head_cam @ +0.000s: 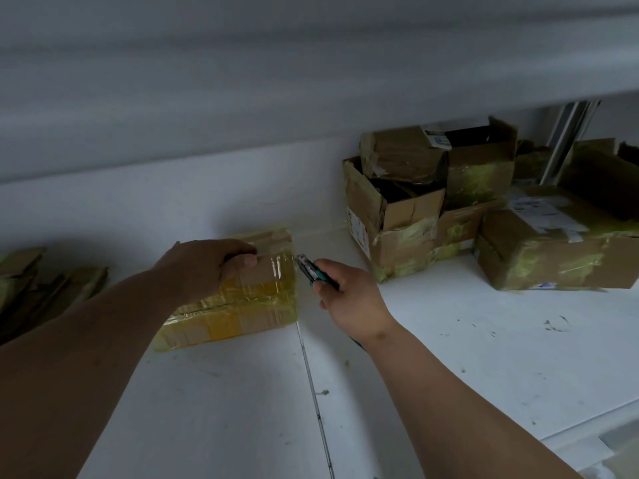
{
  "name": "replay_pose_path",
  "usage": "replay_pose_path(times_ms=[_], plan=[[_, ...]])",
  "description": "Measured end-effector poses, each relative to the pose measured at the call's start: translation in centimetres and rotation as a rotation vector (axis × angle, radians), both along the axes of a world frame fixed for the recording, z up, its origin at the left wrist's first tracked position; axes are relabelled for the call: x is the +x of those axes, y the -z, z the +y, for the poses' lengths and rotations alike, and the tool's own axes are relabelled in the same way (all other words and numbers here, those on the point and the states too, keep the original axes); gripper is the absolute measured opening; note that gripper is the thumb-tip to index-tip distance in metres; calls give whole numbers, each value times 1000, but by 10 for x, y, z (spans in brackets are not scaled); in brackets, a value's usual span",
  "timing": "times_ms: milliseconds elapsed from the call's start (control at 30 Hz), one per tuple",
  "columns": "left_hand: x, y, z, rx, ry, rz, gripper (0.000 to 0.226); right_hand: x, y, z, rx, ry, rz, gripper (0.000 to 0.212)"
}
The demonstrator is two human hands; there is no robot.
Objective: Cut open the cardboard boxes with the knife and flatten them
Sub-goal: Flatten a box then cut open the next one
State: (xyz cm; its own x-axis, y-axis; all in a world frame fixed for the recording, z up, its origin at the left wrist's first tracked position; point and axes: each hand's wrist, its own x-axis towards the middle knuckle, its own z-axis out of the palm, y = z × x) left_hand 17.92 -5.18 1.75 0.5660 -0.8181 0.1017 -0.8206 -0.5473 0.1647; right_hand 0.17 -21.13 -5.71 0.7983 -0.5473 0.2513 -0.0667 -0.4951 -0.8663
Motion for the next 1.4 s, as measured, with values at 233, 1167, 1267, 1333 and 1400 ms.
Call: replay_pose_path(times_ms=[233,1167,1267,1333,1400], plan=[[5,15,5,-57,5,-68,80,-11,15,6,-87,-16,15,31],[-3,-34,-18,37,40,-131,68,-1,-5,15,344,82,-78,20],[-2,-45,-8,46,55,-62,77,-1,-7,23,304,92,-154,21],[1,-50,-4,53,42,-21,83,-1,-10,26,280,93,-179,22],[1,-52,0,42,4,-32,85,1,-15,31,258,81,-169,22]])
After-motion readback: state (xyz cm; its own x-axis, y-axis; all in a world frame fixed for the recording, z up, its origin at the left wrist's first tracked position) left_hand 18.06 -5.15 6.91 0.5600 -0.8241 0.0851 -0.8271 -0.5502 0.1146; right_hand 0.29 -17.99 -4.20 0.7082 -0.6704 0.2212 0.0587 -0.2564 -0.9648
